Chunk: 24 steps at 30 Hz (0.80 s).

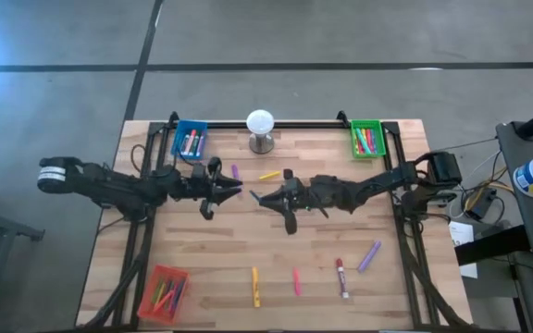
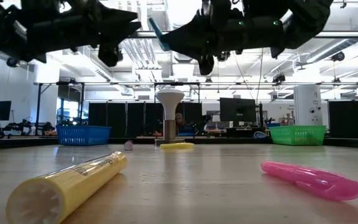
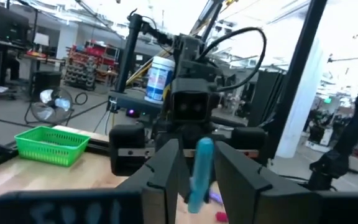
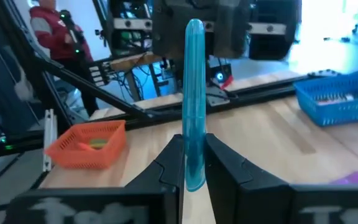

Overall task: Pick & Place Markers
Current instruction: Put the blue pen into the orange bin

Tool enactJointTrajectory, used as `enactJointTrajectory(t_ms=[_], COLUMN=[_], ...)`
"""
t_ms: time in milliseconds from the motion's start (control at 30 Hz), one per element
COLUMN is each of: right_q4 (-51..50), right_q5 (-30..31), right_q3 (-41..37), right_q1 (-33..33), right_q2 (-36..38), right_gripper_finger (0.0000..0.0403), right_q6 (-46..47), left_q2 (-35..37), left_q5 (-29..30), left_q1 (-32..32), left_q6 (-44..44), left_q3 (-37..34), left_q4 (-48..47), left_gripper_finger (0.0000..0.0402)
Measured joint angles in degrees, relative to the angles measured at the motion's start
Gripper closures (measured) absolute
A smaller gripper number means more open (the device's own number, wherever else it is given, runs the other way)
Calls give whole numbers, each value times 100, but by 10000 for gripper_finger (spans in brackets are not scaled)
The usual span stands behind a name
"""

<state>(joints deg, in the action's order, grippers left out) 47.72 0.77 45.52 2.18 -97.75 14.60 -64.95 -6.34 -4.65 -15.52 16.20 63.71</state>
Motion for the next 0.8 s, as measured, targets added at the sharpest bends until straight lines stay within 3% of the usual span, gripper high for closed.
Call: enactJointTrajectory(t_ms=[467, 800], right_q4=[-34, -61], right_q5=[11, -65], right_q3=[280, 284], right_q1=[-6, -37], right_q2=[26, 28], right_gripper_finger=[362, 362], right_q6=[-157, -172], left_q2=[-898, -990], left_q5=[-148, -313], left_q1=[140, 141], left_q6=[339, 323], left_q3=[883, 1046], left_q4=[-159, -174], left_gripper_finger=[305, 305])
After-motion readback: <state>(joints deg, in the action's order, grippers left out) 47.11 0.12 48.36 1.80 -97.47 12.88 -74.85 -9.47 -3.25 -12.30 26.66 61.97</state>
